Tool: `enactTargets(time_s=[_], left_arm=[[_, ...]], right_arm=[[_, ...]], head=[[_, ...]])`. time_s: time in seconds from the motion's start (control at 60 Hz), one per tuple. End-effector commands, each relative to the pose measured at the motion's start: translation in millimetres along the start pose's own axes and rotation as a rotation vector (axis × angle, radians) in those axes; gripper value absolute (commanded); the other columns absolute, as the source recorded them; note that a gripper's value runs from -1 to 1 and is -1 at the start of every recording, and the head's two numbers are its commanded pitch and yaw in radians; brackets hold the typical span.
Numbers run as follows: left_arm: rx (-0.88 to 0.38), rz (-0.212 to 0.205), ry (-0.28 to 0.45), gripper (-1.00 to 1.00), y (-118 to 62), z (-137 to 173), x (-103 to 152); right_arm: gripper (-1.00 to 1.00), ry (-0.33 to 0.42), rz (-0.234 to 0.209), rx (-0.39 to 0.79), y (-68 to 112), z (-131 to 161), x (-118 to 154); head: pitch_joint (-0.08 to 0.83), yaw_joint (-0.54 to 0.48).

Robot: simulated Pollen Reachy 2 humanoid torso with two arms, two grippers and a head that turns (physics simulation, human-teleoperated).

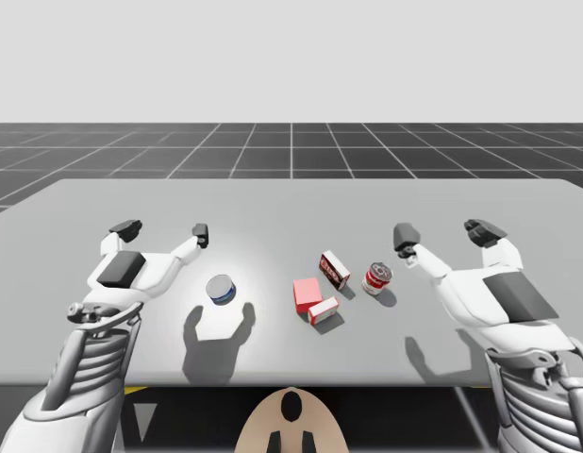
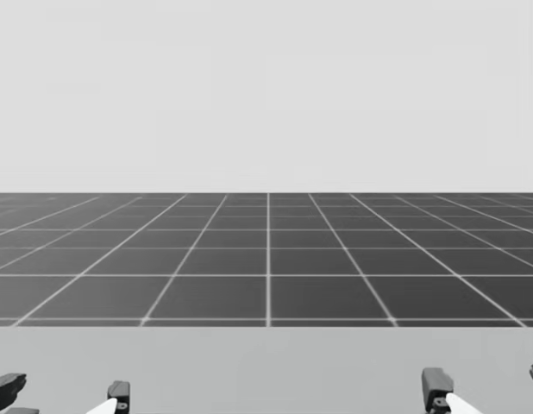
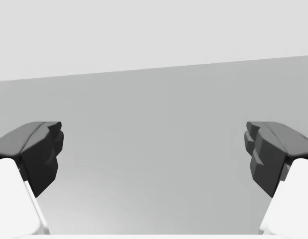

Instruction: Find the red cube and pick it up.

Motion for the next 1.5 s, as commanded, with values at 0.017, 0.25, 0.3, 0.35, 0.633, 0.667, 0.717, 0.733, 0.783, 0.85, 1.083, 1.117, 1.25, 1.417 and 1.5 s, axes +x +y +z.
enactTargets(time_s=[0.017,0.25,0.3,0.35,0.633,0.667,0.717,0.733,0.783,0.85,1.083,1.117,1.25,1.417,1.5], left_arm=[[0.0,-0.002,0.001,-1.0,0.5,-0.5,-0.3],[0.002,-0.002,0.002,-1.0,1.8,-0.8,-0.8],[0.002,-0.004,0.002,-1.0,1.9,-1.1,-1.1],[0.003,-0.006,0.001,-1.0,1.9,-1.2,-1.2],[0.0,-0.016,-0.001,-1.0,1.9,-2.1,-1.9],[-0.002,-0.016,-0.001,-1.0,1.9,-2.1,-1.8],[-0.002,-0.016,-0.001,-1.0,2.0,-2.2,-1.9],[-0.002,-0.016,0.0,-1.0,2.0,-2.2,-1.8],[-0.002,-0.016,0.0,-1.0,1.6,-2.0,-1.6],[-0.002,-0.016,0.0,-1.0,1.6,-2.0,-1.6],[-0.004,-0.014,0.002,-1.0,1.2,-1.3,-0.4],[-0.005,-0.014,0.003,-1.0,1.2,-1.2,-0.4],[-0.007,-0.014,0.005,-1.0,1.2,-0.8,-0.3],[-0.01,-0.014,0.009,-1.0,0.2,-1.2,-0.2],[-0.015,-0.014,0.01,-1.0,-1.0,-1.2,0.0]], right_arm=[[-1.0,-0.042,-0.013,-0.04,0.4,1.3,-1.1],[-1.0,-0.037,-0.027,-0.043,-2.5,-0.4,0.9],[-1.0,-0.036,-0.011,-0.049,-2.5,-0.7,0.1],[-1.0,-0.035,-0.004,-0.046,-2.3,-0.9,-0.3],[-1.0,-0.038,0.016,-0.043,-2.1,-1.8,-1.6],[-1.0,-0.038,0.014,-0.043,-2.2,-1.9,-1.4],[-1.0,-0.038,0.012,-0.042,-2.3,-1.8,-1.3],[-1.0,-0.038,0.013,-0.042,-2.3,-1.8,-1.3],[-1.0,-0.038,0.014,-0.043,-2.3,-1.9,-1.1],[-1.0,-0.037,0.014,-0.043,-2.3,-1.7,-0.9],[-1.0,-0.038,0.016,-0.043,-1.5,-1.1,-0.2],[-1.0,-0.039,0.017,-0.043,-1.3,-0.9,-0.2],[-1.0,-0.038,0.018,-0.043,-1.2,-0.9,-0.2],[-1.0,-0.038,0.02,-0.045,-0.8,-1.6,-0.3],[-1.0,-0.039,0.021,-0.044,-0.8,-1.6,-0.2]], head=[[0.013,0.01],[0.1,0.0],[0.133,0.0],[0.156,-0.01],[0.376,-0.02],[0.405,-0.02],[0.429,-0.02],[0.445,-0.02],[0.484,-0.02],[0.528,-0.02],[0.621,-0.03],[0.639,-0.03],[0.684,-0.04],[0.718,-0.05],[0.716,-0.05]])
